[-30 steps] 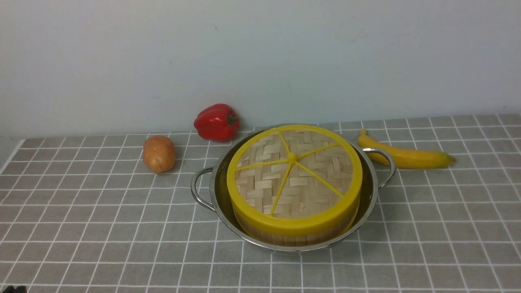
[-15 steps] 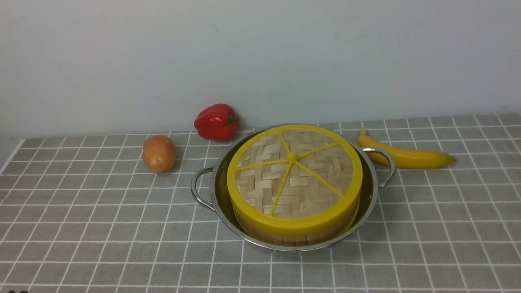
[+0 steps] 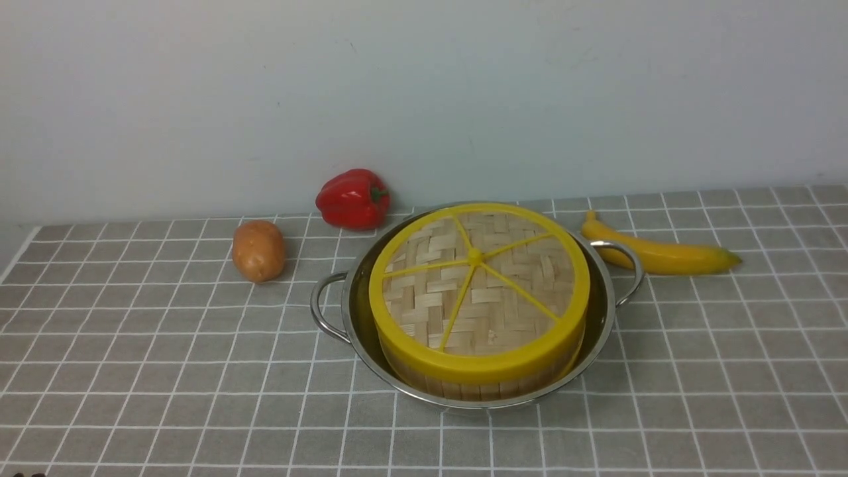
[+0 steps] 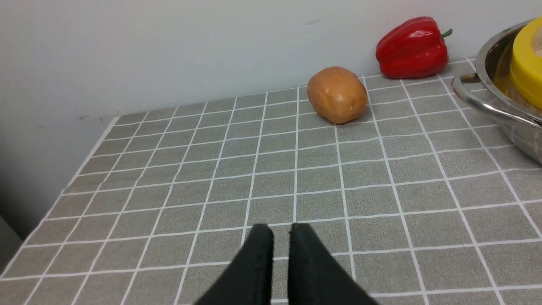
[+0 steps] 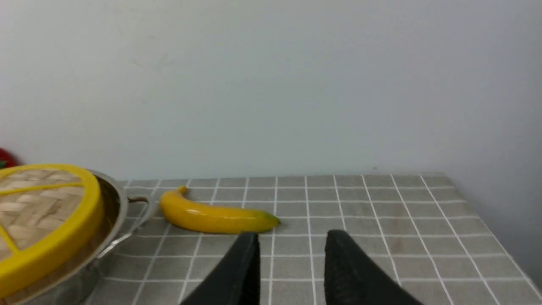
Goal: Place the steamer in the pot on the grey tablecloth, and put the lid on the steamer.
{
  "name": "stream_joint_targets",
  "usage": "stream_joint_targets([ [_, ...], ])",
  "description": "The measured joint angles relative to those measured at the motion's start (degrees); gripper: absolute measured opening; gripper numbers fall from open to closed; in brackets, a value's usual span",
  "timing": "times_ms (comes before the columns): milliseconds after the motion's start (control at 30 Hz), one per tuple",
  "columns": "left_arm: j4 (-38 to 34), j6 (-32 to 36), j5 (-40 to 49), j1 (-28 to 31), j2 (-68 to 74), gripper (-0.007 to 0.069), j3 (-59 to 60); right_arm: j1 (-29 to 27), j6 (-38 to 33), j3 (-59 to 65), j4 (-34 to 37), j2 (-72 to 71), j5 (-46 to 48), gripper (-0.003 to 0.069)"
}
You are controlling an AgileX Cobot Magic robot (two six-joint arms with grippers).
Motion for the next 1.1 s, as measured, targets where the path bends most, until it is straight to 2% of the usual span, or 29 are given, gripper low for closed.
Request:
stream_joint_targets([
  [300, 0.0, 0.1, 0.0, 0.0, 0.0, 0.0075, 0.0, -1.3, 0.0, 10.1, 0.7, 0.0, -7.5, 0.024],
  [1100, 0.0, 0.2, 0.0, 0.0, 0.0, 0.0117, 0.0, -1.3, 0.1, 10.7, 1.0, 0.0, -8.2, 0.024],
])
